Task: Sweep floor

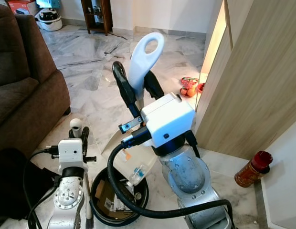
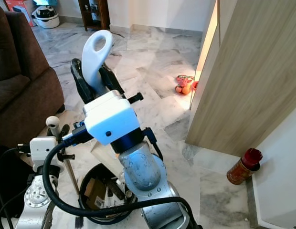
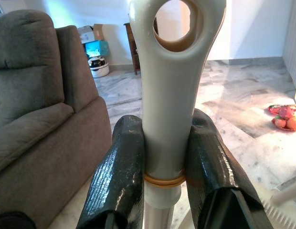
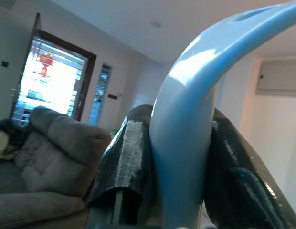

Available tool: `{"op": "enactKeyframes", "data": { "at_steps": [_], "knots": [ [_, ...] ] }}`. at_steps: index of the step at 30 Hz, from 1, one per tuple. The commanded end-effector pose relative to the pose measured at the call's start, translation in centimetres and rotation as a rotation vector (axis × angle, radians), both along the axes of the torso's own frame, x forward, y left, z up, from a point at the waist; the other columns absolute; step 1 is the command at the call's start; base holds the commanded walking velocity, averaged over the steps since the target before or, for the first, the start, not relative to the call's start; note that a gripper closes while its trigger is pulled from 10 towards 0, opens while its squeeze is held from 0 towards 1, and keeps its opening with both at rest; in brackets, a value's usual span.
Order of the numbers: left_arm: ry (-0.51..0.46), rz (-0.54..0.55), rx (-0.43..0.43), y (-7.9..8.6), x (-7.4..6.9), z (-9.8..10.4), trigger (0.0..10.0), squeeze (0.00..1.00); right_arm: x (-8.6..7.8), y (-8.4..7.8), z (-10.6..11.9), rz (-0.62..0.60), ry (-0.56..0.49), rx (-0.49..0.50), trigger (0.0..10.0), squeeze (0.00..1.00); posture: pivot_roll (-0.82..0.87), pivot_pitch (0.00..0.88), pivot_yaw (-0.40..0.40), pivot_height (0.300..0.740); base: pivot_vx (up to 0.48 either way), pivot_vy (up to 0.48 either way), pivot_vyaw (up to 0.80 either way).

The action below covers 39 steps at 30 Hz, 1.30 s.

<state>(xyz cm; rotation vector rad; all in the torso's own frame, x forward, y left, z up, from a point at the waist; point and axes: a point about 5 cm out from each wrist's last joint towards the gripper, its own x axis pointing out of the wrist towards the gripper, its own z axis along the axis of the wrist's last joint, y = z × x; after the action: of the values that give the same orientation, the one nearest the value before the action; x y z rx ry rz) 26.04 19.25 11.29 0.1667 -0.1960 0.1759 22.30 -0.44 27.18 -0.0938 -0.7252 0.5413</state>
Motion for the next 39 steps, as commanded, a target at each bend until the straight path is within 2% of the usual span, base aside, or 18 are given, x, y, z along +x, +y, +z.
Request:
{"op": "enactKeyframes", "data": {
  "at_steps": [1, 9, 14, 26, 32, 33, 34, 35, 37, 38, 39],
  "knots": [
    [-0.052, -0.019, -0.007, -0.4, 0.2, 0.8, 10.0, 0.0, -0.8, 0.2, 0.9, 0.036, -0.033, 0.048, 10.0, 0.0, 0.06, 0.083, -0.002, 0.74, 0.0, 0.0, 0.0],
    [-0.053, -0.017, -0.004, -0.3, 0.2, 0.8, 10.0, 0.0, -0.8, 0.0, 1.1, 0.012, -0.055, 0.049, 10.0, 0.0, 0.06, 0.083, -0.002, 0.74, 0.0, 0.0, 0.0],
    [-0.053, -0.017, -0.003, -0.3, 0.1, 0.8, 10.0, 0.0, -0.9, -0.3, 1.6, -0.026, -0.111, 0.044, 10.0, 0.0, 0.06, 0.087, -0.002, 0.74, 0.0, 0.0, 0.0],
    [-0.048, -0.02, -0.004, -0.4, 0.1, 0.8, 10.0, 0.0, -0.7, -0.4, 1.4, -0.037, -0.099, 0.044, 10.0, 0.0, 0.06, 0.087, -0.001, 0.74, 0.0, 0.0, 0.0],
    [-0.048, -0.026, -0.006, -0.4, 0.2, 0.7, 10.0, 0.0, 1.0, -2.5, 1.6, -0.175, -0.149, -0.002, 10.0, 0.0, 0.06, 0.081, 0.003, 0.74, 0.0, 0.0, 0.0],
    [-0.047, -0.028, -0.006, -0.4, 0.2, 0.7, 10.0, 0.0, 2.1, -3.9, 1.7, -0.258, -0.171, -0.027, 10.0, 0.0, 0.06, 0.08, 0.003, 0.74, 0.0, 0.0, 0.0],
    [-0.047, -0.028, -0.006, -0.4, 0.2, 0.7, 10.0, 0.0, 2.1, -3.9, 1.7, -0.258, -0.171, -0.027, 10.0, 0.0, 0.06, 0.08, 0.003, 0.74, 0.0, 0.0, 0.0],
    [-0.046, -0.029, -0.007, -0.5, 0.2, 0.7, 10.0, 0.0, 3.2, -5.4, 1.9, -0.347, -0.185, -0.045, 10.0, 0.0, 0.06, 0.075, 0.004, 0.74, 0.0, 0.0, 0.0],
    [-0.045, -0.03, -0.007, -0.5, 0.2, 0.7, 10.0, 0.0, 3.5, -6.0, 1.9, -0.376, -0.19, -0.051, 10.0, 0.0, 0.06, 0.075, 0.004, 0.74, 0.0, 0.0, 0.0],
    [-0.044, -0.032, -0.007, -0.5, 0.2, 0.7, 10.0, 0.0, 4.6, -7.8, 1.7, -0.476, -0.177, -0.064, 10.0, 0.0, 0.06, 0.069, 0.005, 0.74, 0.0, 0.0, 0.0],
    [-0.044, -0.032, -0.007, -0.5, 0.2, 0.7, 10.0, 0.0, 4.6, -7.8, 1.7, -0.476, -0.177, -0.064, 10.0, 0.0, 0.06, 0.069, 0.005, 0.74, 0.0, 0.0, 0.0]
  ]
}}
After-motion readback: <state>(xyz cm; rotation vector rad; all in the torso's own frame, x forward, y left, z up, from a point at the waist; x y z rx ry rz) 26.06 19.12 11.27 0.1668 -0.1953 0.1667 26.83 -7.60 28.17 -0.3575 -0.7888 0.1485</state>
